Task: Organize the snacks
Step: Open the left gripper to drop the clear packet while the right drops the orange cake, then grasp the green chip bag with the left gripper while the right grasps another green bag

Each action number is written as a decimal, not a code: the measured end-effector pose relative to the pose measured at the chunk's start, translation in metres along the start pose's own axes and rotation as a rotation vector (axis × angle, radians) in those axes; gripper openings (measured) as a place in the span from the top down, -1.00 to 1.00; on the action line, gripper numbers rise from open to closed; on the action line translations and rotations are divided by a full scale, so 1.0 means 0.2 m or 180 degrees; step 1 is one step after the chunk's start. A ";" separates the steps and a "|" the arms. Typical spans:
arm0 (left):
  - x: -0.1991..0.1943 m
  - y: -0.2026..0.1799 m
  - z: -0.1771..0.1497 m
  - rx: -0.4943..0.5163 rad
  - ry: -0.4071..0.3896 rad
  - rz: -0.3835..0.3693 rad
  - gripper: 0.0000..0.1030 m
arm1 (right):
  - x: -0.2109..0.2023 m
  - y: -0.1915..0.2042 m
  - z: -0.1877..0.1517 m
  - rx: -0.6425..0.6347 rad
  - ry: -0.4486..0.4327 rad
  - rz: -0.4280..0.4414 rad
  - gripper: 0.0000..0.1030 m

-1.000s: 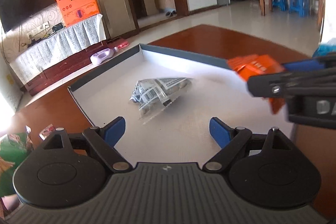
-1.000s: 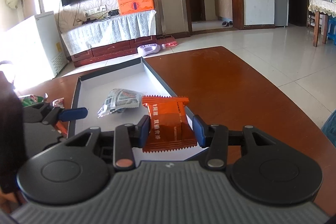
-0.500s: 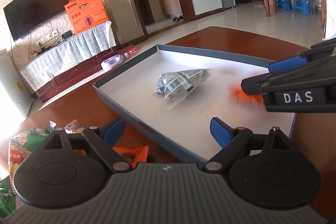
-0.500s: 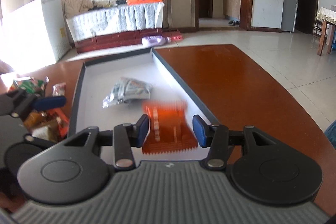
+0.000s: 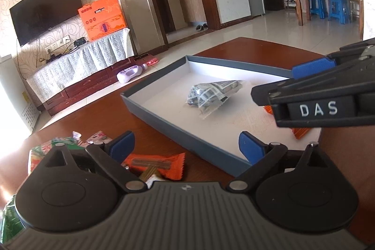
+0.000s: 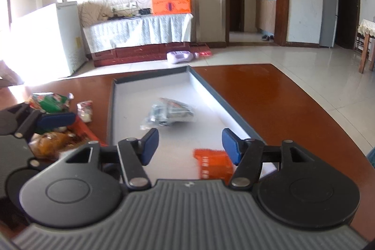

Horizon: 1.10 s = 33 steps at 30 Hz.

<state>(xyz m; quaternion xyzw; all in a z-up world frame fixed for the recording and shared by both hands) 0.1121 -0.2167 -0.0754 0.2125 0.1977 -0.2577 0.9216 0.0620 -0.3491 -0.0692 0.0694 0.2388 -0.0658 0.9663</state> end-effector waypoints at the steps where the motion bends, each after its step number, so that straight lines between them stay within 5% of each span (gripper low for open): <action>1: -0.02 0.01 -0.01 -0.0011 -0.0003 0.0011 -0.91 | 0.00 0.02 0.00 -0.0019 0.0004 0.0018 -0.21; 6: -0.10 0.09 -0.03 -0.0108 -0.0015 0.0076 -0.93 | -0.02 0.10 0.01 -0.0092 -0.0005 0.0088 -0.22; 10: -0.15 0.15 -0.05 -0.0155 0.0004 0.0144 -0.94 | -0.03 0.16 0.03 -0.0107 -0.0046 0.0132 -0.48; 33: -0.55 0.67 -0.31 -0.0474 0.0341 0.0648 -0.98 | -0.06 0.47 0.01 -0.0458 -0.0081 0.0609 -0.48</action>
Point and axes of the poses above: each gripper's, at about its wrist camera, not at the fingertips, and x roughly the way its jaws point, y to its left, z to its top, the point moved 3 cm from there along x, roughly the way its jaws point, and after that the axes turned 6 degrees about z, right-handed, at the moved point
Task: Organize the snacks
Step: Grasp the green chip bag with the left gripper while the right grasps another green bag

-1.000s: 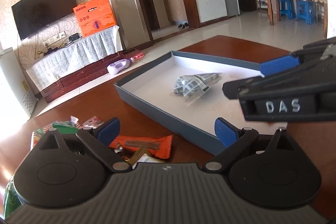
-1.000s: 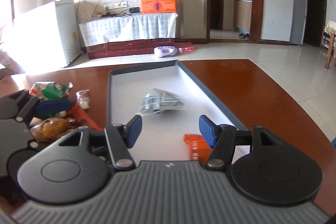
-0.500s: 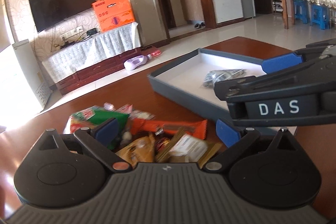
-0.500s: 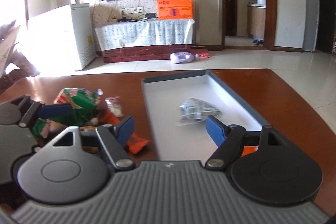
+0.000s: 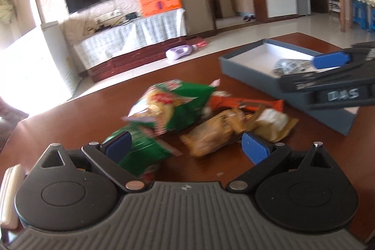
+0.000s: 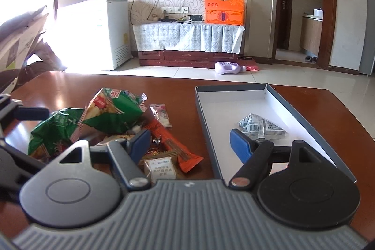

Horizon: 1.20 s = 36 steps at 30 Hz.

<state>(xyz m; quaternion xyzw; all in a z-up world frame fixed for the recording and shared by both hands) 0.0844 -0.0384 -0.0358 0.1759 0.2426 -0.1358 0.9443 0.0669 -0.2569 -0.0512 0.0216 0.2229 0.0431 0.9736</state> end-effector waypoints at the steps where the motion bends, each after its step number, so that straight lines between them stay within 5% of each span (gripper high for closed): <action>1: 0.00 0.04 -0.01 -0.0026 0.0019 0.0046 -0.98 | -0.01 0.00 0.00 -0.0005 -0.0001 0.0007 -0.48; 5: 0.05 0.19 -0.04 -0.0143 0.0132 0.0219 -0.98 | -0.02 -0.01 0.00 0.0002 0.0000 0.0031 -0.48; 16: 0.31 0.27 -0.13 0.0030 0.0312 0.0118 -0.98 | 0.00 0.05 -0.02 -0.0111 0.0066 0.0071 -0.48; 21: 0.34 0.31 -0.10 -0.0028 0.0334 0.0080 -0.59 | -0.01 0.13 0.05 -0.0143 -0.0116 0.0192 -0.48; 25: 0.35 0.35 -0.09 -0.0164 0.0360 0.0047 -0.55 | 0.06 0.27 0.15 -0.0216 -0.0193 0.0257 -0.88; 36: 0.35 0.38 -0.08 -0.0394 0.0547 0.0108 -0.55 | 0.60 0.63 0.26 -0.0450 0.0517 -0.0281 -0.88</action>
Point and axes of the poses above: each gripper's, at about its wrist camera, not at the fingertips, and x roughly the way its jaws point, y to its left, z to its top, the point moved 3 cm from there along x, roughly the way its jaws point, and after that the axes turned 6 degrees about z, right-handed, at the moved point
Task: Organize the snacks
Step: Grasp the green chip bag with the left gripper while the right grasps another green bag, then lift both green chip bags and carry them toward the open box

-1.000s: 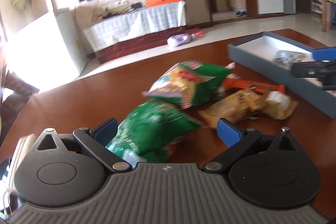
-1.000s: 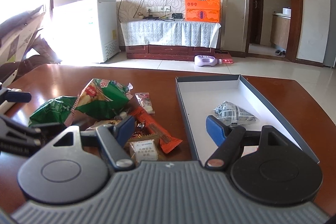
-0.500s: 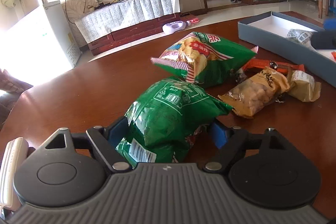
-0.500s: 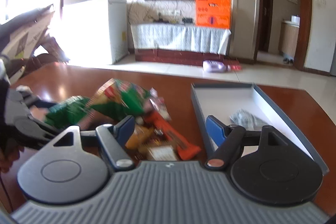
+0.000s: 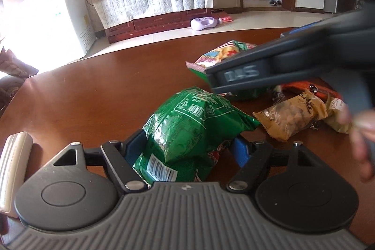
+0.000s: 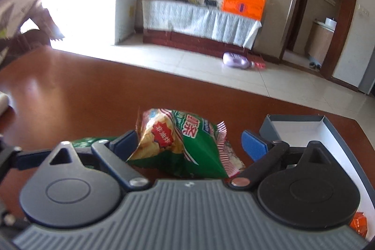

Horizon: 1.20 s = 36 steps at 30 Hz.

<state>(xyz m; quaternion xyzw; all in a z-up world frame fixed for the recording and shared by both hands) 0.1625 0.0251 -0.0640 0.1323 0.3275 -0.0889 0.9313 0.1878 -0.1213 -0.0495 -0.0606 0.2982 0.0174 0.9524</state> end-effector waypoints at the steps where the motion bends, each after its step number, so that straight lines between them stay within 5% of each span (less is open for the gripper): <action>1: 0.00 0.01 0.00 -0.0014 0.0003 -0.0007 -0.55 | 0.05 0.01 0.01 -0.0021 0.0092 -0.0061 -0.89; 7: 0.00 0.07 -0.01 -0.0110 -0.0008 -0.0099 -0.56 | 0.18 0.00 0.03 0.0041 0.0259 -0.0412 -0.89; 13: 0.01 0.09 -0.01 -0.0217 -0.0006 -0.0169 -0.56 | 0.24 -0.06 0.06 0.0116 0.0371 -0.0441 -0.90; 19: 0.02 0.07 -0.01 -0.0181 0.0002 -0.0133 -0.56 | 0.40 -0.12 -0.03 0.0080 0.0766 -0.0459 -0.95; 21: 0.02 0.05 -0.02 -0.0165 -0.0005 -0.0115 -0.57 | 0.39 -0.21 -0.06 0.0605 0.0752 -0.0101 -0.56; 22: 0.02 0.05 -0.01 -0.0164 -0.0005 -0.0112 -0.57 | 0.37 -0.25 -0.06 0.0781 0.0726 0.0001 -0.18; 23: 0.03 0.04 -0.01 -0.0161 -0.0008 -0.0101 -0.57 | 0.36 -0.25 -0.06 0.0692 0.0705 -0.0028 0.21; 24: 0.03 0.04 -0.02 -0.0156 -0.0014 -0.0085 -0.57 | 0.34 -0.24 -0.06 0.0546 0.0695 -0.0021 0.38; 30: 0.03 0.02 -0.02 -0.0189 -0.0011 -0.0038 -0.57 | 0.20 -0.21 -0.12 0.0284 0.0638 0.0201 0.34; 34: 0.03 0.02 0.00 -0.0229 0.0005 -0.0040 -0.58 | 0.06 -0.25 -0.16 0.0233 0.0467 0.0383 -0.61; 36: 0.03 0.02 0.00 -0.0250 0.0016 -0.0026 -0.58 | 0.01 -0.26 -0.17 0.0139 0.0349 0.0380 -0.57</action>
Point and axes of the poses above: each gripper's, at about its wrist camera, not at the fingertips, and x roughly the way its jaws point, y to its left, z to its top, the point moved 3 cm from there along x, roughly the way its jaws point, and after that the axes turned 6 degrees about z, right-handed, at the moved point
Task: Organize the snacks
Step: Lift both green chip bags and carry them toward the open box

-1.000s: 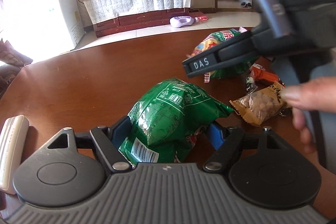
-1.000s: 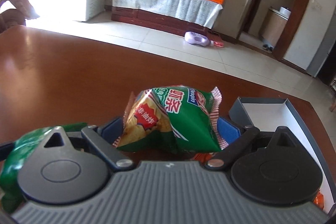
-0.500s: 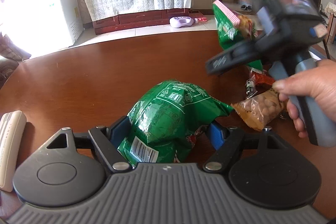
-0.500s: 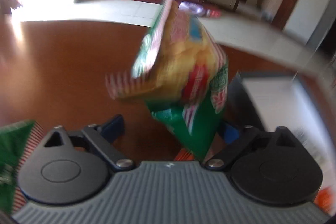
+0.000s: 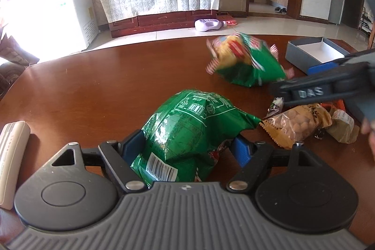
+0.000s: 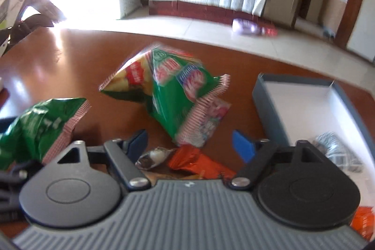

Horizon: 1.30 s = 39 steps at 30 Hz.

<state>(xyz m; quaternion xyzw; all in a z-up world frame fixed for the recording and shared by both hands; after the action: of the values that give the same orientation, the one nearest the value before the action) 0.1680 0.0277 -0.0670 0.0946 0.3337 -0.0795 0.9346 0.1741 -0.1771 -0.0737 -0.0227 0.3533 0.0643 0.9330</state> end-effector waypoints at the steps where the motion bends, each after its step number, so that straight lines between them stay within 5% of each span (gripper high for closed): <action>1: 0.00 0.00 0.00 -0.0003 0.0002 0.0007 -0.58 | -0.02 0.00 0.00 -0.0027 -0.0043 0.0004 -0.57; 8: 0.01 0.01 -0.01 -0.0003 0.0003 0.0001 -0.60 | -0.07 0.14 0.18 -0.0708 -0.0329 -0.0197 -0.85; 13: 0.01 0.03 0.00 -0.0019 0.0013 -0.0011 -0.61 | 0.15 0.26 0.26 -0.1598 -0.0064 -0.0703 -0.97; 17: 0.02 0.04 -0.01 -0.0043 0.0013 -0.0034 -0.63 | 0.34 0.28 0.28 -0.1845 0.0251 -0.0765 -0.96; 18: 0.03 0.04 -0.01 -0.0043 0.0008 -0.0028 -0.63 | 0.37 0.27 0.28 -0.1806 0.0333 -0.0682 -0.92; 20: 0.03 0.04 -0.01 -0.0027 -0.0007 -0.0012 -0.64 | 0.38 0.24 0.27 -0.1581 0.0373 -0.0506 -0.51; 23: 0.04 0.03 -0.02 -0.0036 -0.0047 0.0024 -0.64 | 0.36 0.22 0.26 -0.1347 0.0291 -0.0365 -0.35; 39: -0.03 -0.06 -0.03 0.0111 -0.0322 0.0217 -0.27 | -0.20 0.02 0.12 0.0326 -0.0484 0.0435 -0.23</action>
<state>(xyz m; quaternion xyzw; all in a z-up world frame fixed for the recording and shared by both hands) 0.1563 0.0175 -0.0686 0.1180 0.2811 -0.0582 0.9506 0.1607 -0.1756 -0.0292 0.0540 0.2851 0.1112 0.9505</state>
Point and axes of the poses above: each gripper's, at about its wrist camera, not at the fingertips, and x roughly the way its jaws point, y to its left, z to its top, the point moved 3 cm from there along x, roughly the way its jaws point, and after that the axes turned 6 degrees about z, right-handed, at the moved point
